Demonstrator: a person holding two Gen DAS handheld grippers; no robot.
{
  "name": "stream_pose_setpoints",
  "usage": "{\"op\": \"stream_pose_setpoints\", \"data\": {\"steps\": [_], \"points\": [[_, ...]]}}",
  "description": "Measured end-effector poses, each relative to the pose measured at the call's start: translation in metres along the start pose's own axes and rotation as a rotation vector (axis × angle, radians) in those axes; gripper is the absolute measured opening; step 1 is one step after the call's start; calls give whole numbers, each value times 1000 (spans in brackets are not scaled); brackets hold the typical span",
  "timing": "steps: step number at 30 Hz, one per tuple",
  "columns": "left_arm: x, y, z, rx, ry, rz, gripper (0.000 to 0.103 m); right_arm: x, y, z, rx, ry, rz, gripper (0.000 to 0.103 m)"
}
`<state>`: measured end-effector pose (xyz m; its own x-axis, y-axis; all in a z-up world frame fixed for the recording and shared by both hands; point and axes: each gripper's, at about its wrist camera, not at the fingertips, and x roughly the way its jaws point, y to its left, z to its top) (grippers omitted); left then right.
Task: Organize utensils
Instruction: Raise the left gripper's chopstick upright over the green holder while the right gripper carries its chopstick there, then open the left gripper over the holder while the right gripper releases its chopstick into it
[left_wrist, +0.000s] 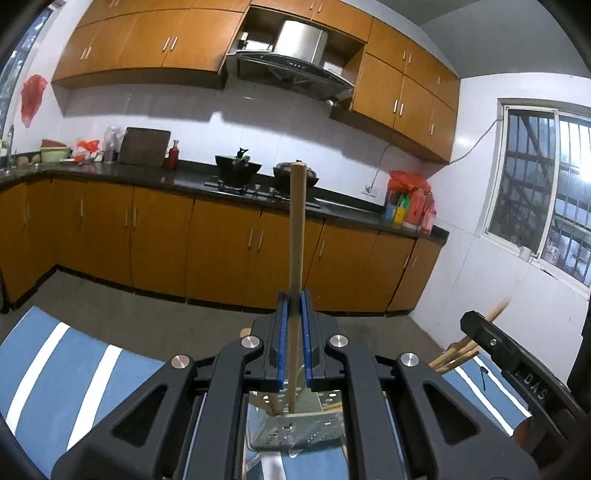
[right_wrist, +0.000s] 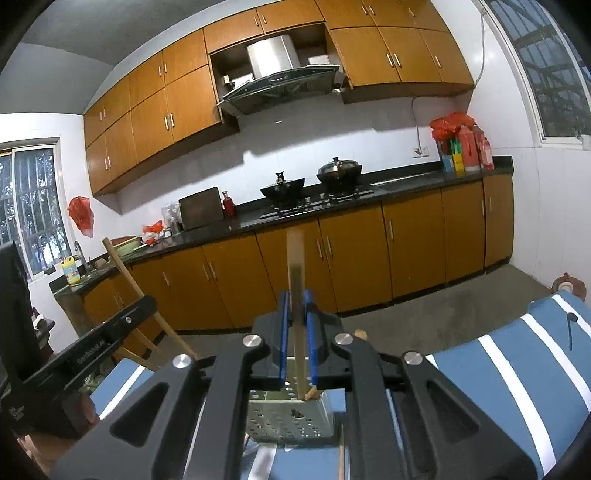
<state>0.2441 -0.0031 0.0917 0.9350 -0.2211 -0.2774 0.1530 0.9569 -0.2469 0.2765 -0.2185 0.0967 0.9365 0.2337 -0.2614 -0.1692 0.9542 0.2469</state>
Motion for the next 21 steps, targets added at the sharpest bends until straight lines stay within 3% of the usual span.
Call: {"op": "stream_pose_setpoints", "data": {"steps": [4, 8, 14, 17, 21], "points": [[-12, 1, 9, -5, -9, 4, 10, -10, 3, 5, -7, -15, -4, 16], [-30, -1, 18, -11, -37, 14, 28, -36, 6, 13, -11, -48, -8, 17], [-66, 5, 25, -16, -57, 39, 28, -85, -7, -2, 24, -35, -17, 17], [-84, 15, 15, -17, -30, 72, 28, -93, -18, -26, 36, 29, -33, 17], [-93, 37, -30, -8, 82, 132, 28, -67, -39, -97, 54, 293, -51, 18]]}}
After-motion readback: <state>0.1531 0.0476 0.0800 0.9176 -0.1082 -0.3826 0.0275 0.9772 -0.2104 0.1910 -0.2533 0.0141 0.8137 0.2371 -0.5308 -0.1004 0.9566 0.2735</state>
